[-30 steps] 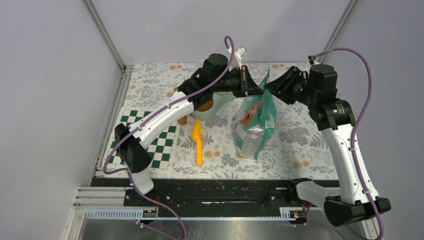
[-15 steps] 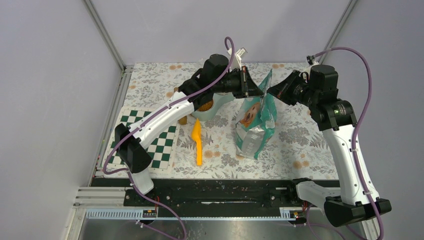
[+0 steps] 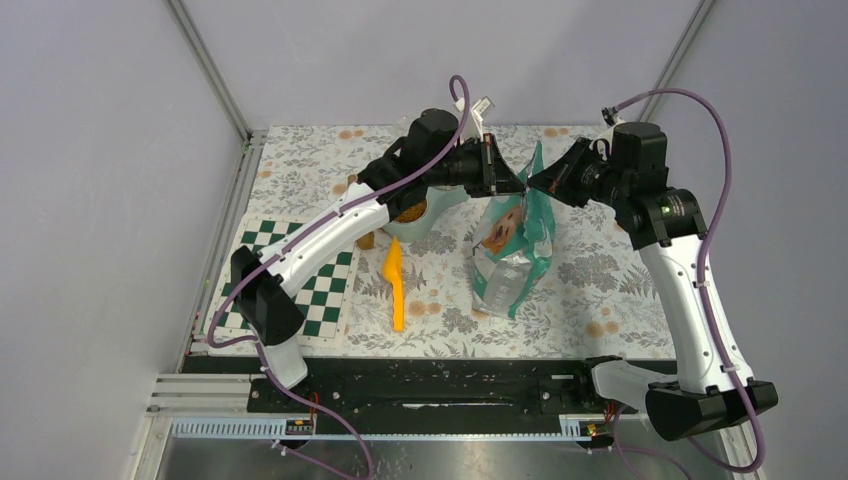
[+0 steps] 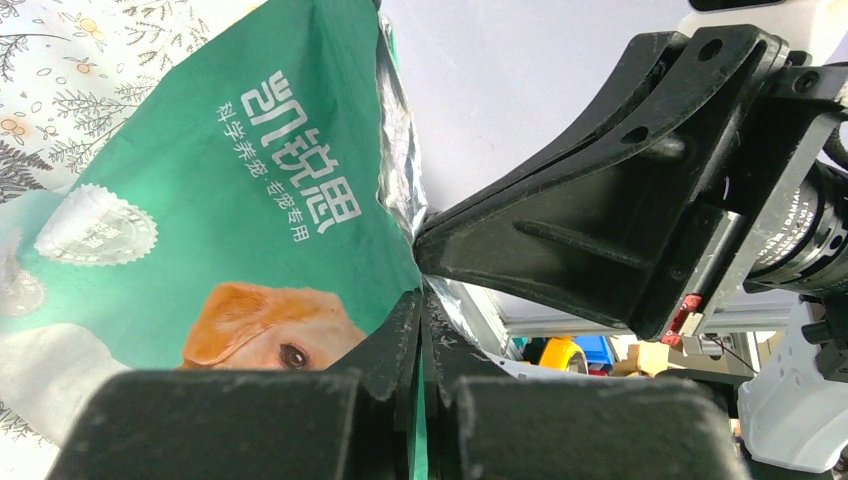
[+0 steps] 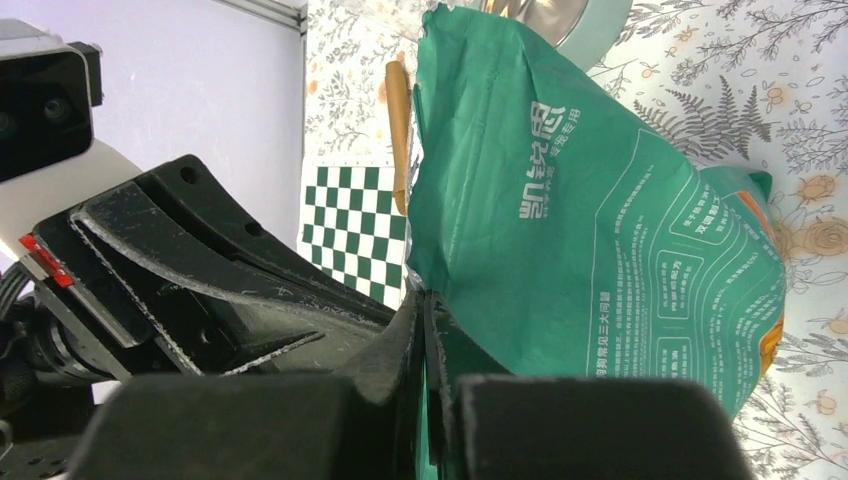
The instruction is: Serve the pet food
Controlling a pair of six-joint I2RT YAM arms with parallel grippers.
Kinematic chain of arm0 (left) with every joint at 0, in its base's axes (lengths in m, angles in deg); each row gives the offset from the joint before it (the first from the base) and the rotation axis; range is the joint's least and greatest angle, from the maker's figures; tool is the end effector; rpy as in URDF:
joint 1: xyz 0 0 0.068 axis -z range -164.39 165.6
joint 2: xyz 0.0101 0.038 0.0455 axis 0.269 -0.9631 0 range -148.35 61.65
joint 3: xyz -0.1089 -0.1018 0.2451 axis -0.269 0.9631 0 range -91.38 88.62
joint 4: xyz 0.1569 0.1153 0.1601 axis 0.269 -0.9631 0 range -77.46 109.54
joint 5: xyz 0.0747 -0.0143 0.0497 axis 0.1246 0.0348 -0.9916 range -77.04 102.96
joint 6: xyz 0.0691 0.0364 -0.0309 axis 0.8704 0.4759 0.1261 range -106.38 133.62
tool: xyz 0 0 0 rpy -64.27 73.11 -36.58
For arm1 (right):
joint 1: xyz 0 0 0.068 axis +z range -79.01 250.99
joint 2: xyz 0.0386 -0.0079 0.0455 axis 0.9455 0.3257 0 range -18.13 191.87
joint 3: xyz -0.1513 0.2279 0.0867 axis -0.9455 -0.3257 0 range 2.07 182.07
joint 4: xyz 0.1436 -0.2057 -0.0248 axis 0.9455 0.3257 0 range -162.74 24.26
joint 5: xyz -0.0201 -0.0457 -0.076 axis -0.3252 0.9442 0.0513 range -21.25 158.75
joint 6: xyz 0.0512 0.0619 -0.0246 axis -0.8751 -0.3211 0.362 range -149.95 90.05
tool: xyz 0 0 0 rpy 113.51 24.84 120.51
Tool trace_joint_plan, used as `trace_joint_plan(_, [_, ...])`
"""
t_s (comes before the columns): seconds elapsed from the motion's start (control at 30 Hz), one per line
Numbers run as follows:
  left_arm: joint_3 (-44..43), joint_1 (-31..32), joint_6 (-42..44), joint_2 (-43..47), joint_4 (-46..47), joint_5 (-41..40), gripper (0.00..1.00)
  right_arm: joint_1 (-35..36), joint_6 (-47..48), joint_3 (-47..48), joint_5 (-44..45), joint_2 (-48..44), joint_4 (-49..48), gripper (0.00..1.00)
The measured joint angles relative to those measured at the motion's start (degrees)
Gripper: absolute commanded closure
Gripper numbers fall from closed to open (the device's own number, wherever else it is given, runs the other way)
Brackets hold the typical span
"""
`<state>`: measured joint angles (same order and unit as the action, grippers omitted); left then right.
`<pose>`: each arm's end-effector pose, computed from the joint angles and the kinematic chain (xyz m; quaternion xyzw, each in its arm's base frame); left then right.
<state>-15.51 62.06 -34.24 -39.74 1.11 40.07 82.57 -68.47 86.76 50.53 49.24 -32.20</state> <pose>0.2795 -0.3427 0.4200 0.1321 0.7764 -0.5576 0.2623 0.2418 0.0730 0.4411 0.1074 0.8220 0.3499 0.4363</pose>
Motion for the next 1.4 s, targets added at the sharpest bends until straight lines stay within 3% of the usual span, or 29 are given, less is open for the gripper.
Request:
trace_joint_plan(0.5, [-0.55,0.79,1.73,-0.07,-1.01,-1.36,1.0,0.0,4.96,0.85,1.66,-1.77,2.1,1.0])
trace_joint_plan(0.97, [-1.27,1.22,6.64,-0.02,-5.95,-8.28,1.0,0.04,13.55,5.29,6.25,-2.45,13.42,0.99])
trace_joint_plan(1.07, [-1.27,1.27,6.78,-0.02,-5.86,-8.15,1.0,0.04,13.62,5.44,6.03,-2.38,14.01,0.58])
trace_joint_plan(1.13, [-1.27,1.22,6.16,-0.02,-5.64,-7.67,1.0,0.04,12.39,5.42,5.09,-2.38,13.81,0.41])
trace_joint_plan(1.23, [-1.29,1.14,4.17,-0.02,-4.63,-6.29,1.0,0.04,9.68,4.13,3.48,-2.93,10.75,0.31])
trace_joint_plan(1.4, [-1.29,0.83,-0.68,-0.02,-2.6,-3.78,1.0,0.04,4.2,0.42,0.76,-4.55,5.22,0.29])
